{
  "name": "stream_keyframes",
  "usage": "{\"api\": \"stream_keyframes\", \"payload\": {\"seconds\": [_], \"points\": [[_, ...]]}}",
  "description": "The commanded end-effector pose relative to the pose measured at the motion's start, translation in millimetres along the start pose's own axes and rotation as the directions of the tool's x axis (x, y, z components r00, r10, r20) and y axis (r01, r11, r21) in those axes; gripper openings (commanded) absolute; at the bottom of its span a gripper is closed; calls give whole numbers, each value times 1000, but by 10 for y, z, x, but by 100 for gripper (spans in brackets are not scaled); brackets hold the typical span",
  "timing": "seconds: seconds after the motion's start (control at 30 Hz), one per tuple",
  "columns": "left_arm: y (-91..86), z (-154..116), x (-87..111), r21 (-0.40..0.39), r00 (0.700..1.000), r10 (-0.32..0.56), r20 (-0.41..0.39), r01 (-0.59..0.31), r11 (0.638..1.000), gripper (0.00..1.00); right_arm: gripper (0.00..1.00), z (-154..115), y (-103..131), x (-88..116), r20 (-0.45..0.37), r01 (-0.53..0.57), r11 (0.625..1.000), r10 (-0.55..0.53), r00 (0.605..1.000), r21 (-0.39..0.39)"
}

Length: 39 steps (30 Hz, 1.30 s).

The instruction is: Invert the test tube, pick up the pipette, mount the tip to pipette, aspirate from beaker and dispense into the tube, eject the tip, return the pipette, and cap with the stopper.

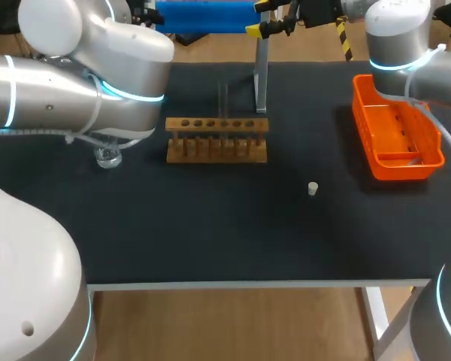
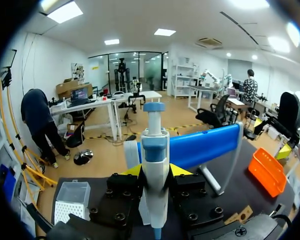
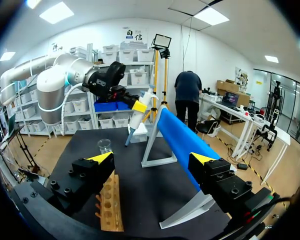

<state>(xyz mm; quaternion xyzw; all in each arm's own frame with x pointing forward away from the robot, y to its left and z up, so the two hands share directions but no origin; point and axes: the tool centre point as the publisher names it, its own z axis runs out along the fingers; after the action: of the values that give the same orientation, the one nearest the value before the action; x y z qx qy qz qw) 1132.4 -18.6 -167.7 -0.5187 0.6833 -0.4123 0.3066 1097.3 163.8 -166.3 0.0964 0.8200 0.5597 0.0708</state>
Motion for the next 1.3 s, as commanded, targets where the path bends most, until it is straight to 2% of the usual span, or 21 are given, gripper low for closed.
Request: {"api": "stream_keyframes", "payload": {"seconds": [0.03, 0.33, 0.7, 1.3], "points": [[-81, 122, -16, -19, 1000, 3, 11, -3, 1000, 0, 100, -6, 7, -15, -4, -1, 1000, 1, 1000, 4], [-140, 261, -111, -36, 1000, 10, 27, -9, 999, 0, 100, -6, 7, -15, -4, -1, 1000, 1, 1000, 4], [-154, 437, -41, -57, 1000, 16, 11, -15, 998, 0, 100, -6, 7, -15, -4, -1, 1000, 1, 1000, 4], [-11, 593, 14, -105, 1000, -6, 11, 7, 994, 0, 100, -6, 7, -15, -4, -1, 1000, 1, 1000, 4]]}}
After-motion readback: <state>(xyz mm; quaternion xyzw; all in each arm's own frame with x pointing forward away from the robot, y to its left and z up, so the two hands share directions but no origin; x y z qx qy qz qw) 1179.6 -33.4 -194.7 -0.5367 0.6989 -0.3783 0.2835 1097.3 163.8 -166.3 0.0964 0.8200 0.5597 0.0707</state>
